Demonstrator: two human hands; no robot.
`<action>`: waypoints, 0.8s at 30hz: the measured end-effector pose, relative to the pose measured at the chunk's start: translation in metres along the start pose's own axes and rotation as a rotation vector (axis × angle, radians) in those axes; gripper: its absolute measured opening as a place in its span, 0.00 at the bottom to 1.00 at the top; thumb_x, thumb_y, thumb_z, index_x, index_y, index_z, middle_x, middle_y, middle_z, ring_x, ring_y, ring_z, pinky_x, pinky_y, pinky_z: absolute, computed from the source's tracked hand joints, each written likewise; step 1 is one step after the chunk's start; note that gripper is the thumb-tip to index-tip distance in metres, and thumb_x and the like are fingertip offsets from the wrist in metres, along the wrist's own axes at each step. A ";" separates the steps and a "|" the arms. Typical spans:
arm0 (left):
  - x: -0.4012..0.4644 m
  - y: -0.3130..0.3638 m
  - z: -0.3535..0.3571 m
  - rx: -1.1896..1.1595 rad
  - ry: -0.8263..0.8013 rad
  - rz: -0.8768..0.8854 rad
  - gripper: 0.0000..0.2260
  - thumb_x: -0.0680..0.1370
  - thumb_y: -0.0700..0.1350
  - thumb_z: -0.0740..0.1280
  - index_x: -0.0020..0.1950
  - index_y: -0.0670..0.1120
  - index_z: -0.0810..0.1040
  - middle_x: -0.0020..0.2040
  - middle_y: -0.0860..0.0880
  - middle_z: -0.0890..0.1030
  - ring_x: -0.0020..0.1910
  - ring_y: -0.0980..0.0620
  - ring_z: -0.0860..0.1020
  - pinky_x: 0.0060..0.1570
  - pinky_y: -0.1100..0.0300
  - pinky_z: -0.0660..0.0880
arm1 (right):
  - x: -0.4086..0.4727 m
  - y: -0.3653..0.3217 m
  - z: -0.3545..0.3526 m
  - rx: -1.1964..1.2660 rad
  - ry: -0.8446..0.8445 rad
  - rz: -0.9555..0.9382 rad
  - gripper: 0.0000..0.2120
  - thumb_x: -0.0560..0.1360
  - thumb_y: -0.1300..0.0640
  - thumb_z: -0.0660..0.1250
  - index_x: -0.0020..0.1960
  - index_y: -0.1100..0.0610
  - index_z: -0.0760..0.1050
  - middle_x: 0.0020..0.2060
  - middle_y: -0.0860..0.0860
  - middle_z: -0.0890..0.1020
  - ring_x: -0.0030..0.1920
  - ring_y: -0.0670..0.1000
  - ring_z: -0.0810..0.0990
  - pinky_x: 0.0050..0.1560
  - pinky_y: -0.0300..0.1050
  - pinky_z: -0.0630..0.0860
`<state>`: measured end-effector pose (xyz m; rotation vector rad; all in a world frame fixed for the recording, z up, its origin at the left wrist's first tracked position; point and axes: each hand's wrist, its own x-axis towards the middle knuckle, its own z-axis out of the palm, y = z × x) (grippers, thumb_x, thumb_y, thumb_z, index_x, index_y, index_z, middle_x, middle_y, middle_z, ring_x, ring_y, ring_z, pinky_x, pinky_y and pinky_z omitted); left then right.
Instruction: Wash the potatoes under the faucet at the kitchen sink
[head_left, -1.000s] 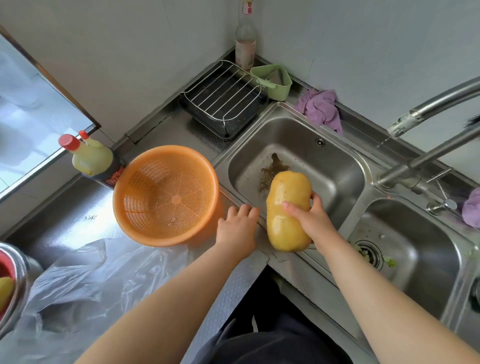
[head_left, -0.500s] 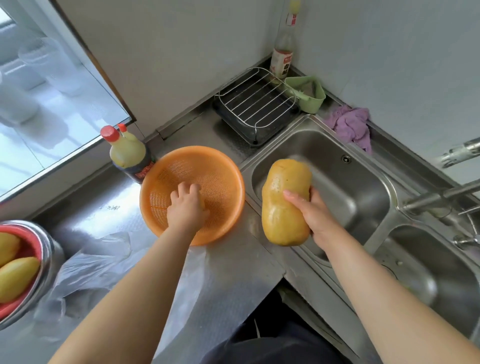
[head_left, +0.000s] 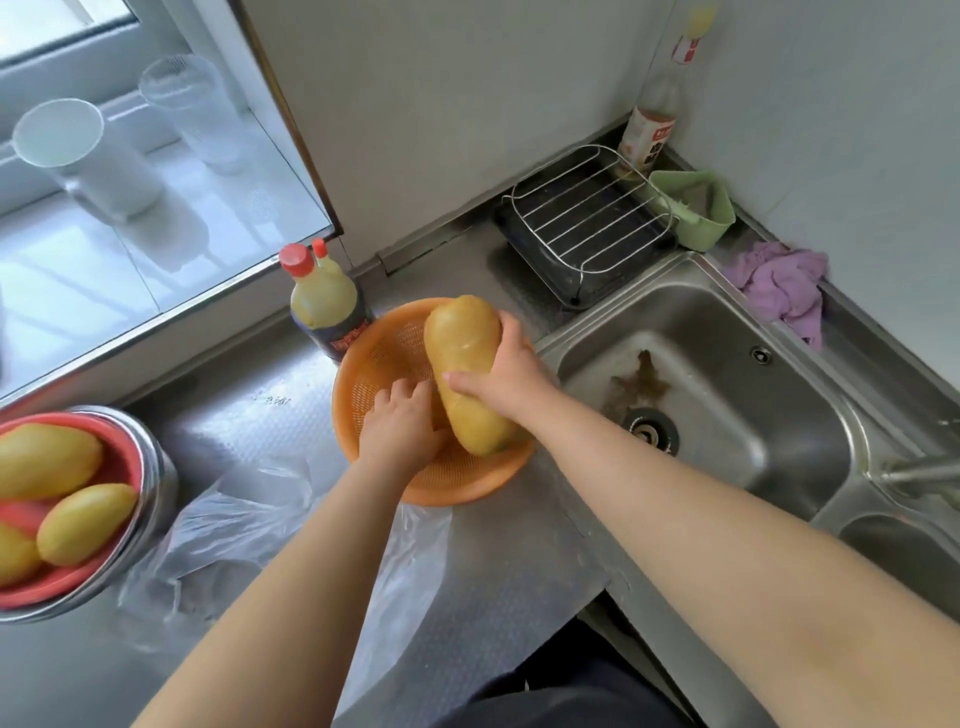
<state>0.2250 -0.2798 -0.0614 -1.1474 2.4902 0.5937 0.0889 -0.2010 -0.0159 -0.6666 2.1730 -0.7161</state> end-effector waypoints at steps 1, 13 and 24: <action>0.000 -0.001 0.000 0.007 0.004 0.000 0.26 0.78 0.55 0.66 0.74 0.51 0.67 0.72 0.44 0.70 0.69 0.39 0.69 0.64 0.46 0.69 | 0.007 -0.002 0.009 -0.085 -0.008 0.016 0.52 0.67 0.37 0.74 0.78 0.49 0.46 0.75 0.55 0.66 0.71 0.60 0.69 0.68 0.54 0.68; -0.001 0.000 -0.001 0.041 0.024 -0.005 0.19 0.78 0.51 0.65 0.69 0.49 0.72 0.65 0.44 0.74 0.64 0.40 0.73 0.62 0.49 0.68 | 0.016 0.005 0.019 -0.200 -0.080 0.149 0.44 0.74 0.35 0.65 0.80 0.54 0.50 0.77 0.58 0.60 0.75 0.61 0.64 0.70 0.57 0.66; -0.017 0.046 -0.016 0.094 0.206 0.031 0.20 0.81 0.53 0.62 0.71 0.47 0.71 0.68 0.43 0.73 0.64 0.39 0.72 0.55 0.48 0.73 | -0.154 0.022 -0.162 0.247 0.269 -0.267 0.14 0.78 0.61 0.67 0.49 0.42 0.81 0.38 0.46 0.84 0.42 0.44 0.81 0.49 0.41 0.77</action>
